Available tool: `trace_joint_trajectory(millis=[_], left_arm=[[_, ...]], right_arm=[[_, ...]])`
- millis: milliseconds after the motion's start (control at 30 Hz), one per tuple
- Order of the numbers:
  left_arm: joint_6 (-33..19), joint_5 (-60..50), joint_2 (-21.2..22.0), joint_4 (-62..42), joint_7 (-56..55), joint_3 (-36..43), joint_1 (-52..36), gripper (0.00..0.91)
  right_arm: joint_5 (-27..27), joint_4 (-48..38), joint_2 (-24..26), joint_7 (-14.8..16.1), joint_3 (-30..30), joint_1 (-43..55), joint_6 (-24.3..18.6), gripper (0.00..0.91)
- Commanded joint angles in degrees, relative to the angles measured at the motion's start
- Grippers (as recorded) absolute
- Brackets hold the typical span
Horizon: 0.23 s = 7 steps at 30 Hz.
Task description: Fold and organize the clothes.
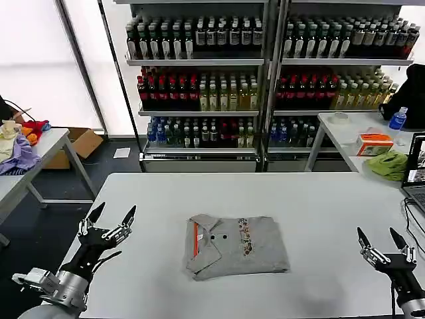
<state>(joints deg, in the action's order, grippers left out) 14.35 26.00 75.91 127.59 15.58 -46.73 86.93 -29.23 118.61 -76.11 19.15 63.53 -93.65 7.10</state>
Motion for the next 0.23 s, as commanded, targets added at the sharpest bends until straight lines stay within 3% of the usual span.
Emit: trace_joint_trajectory(millis=[33, 233], left_arm=[[-2.5, -1.4, 0.3, 0.2, 4.2, -1.0, 0.4, 0.907], [-3.3, -1.9, 0.5, 0.5, 4.9, -2.0, 1.9, 0.907]], right_arm=[[-0.3, 0.4, -0.6, 0.7, 1.4, -0.9, -0.4, 0.907], [-0.3, 0.1, -0.6, 1.0, 1.4, -0.8, -0.3, 0.907]])
